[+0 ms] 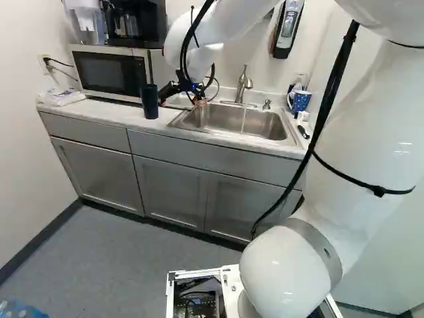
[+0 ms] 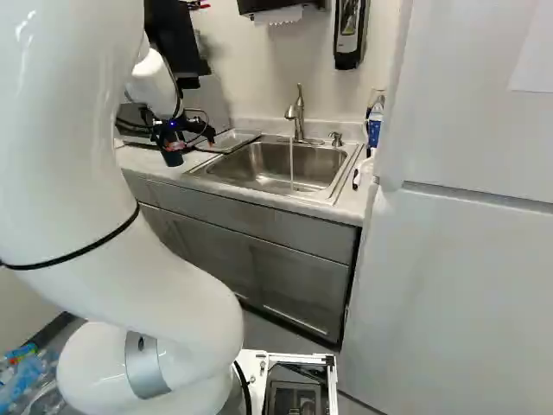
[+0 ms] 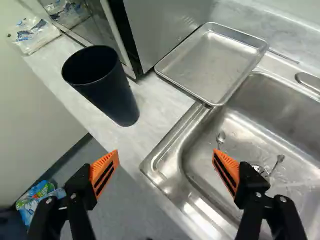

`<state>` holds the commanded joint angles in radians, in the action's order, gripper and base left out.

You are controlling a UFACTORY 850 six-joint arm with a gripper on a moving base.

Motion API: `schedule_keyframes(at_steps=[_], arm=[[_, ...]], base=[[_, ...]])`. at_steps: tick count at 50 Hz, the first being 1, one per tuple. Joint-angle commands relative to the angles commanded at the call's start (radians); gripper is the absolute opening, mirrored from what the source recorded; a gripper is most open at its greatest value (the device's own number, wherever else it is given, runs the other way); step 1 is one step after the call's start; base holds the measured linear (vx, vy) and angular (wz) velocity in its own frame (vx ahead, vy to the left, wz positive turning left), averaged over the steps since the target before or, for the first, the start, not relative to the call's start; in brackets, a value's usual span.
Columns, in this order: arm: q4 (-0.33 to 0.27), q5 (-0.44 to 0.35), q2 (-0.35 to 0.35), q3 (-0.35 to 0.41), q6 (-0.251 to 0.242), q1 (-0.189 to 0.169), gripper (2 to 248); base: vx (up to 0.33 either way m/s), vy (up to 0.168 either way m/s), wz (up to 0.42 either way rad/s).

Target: Rinse the cup and place it in the tray

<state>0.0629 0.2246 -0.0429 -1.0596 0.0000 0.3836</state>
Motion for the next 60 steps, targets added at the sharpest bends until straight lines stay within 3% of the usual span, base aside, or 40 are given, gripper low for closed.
schedule_keyframes(at_steps=[22,60], arm=[[0.000,-0.096,-0.051,-0.002,0.000,0.041,247],[-0.003,-0.276,-0.112,0.021,0.000,0.058,247]], base=[[0.000,0.000,0.000],[0.000,0.000,0.000]])
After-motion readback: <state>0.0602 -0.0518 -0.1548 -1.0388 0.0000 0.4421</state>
